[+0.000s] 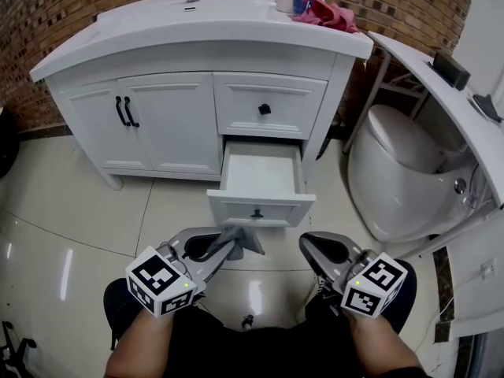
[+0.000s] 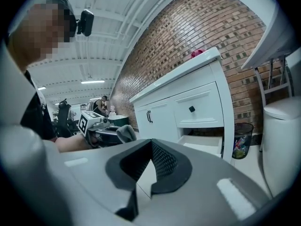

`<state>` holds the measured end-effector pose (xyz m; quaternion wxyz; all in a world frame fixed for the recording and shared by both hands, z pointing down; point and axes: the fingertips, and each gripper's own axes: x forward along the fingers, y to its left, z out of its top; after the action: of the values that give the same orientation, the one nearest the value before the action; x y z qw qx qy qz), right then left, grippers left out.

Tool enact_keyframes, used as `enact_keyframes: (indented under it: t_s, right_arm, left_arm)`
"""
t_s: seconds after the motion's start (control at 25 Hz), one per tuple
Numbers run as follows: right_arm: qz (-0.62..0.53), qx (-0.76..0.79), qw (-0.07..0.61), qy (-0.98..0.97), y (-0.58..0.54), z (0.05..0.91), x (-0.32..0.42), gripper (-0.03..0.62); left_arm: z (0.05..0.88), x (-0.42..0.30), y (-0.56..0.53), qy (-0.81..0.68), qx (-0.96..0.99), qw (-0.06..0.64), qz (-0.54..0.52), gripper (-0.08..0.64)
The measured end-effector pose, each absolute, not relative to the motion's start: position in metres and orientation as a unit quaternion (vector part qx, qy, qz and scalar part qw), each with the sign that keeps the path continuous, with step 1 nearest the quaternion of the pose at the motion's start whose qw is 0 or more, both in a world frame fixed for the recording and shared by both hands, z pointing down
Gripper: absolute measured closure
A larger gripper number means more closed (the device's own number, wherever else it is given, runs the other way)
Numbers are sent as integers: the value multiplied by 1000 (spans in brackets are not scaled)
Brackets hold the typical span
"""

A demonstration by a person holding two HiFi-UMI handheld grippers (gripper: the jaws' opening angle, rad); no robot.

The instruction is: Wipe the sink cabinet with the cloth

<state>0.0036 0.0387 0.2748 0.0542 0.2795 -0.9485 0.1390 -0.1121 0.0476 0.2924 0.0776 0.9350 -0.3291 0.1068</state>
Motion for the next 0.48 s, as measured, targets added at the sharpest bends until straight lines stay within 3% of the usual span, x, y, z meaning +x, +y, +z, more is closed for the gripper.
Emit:
enact_keyframes:
  t_s: [0.48]
  right_arm:
    - [134, 304, 73, -940, 47, 282, 13, 588]
  left_arm:
    - [292, -101, 40, -328, 936, 70, 109, 522]
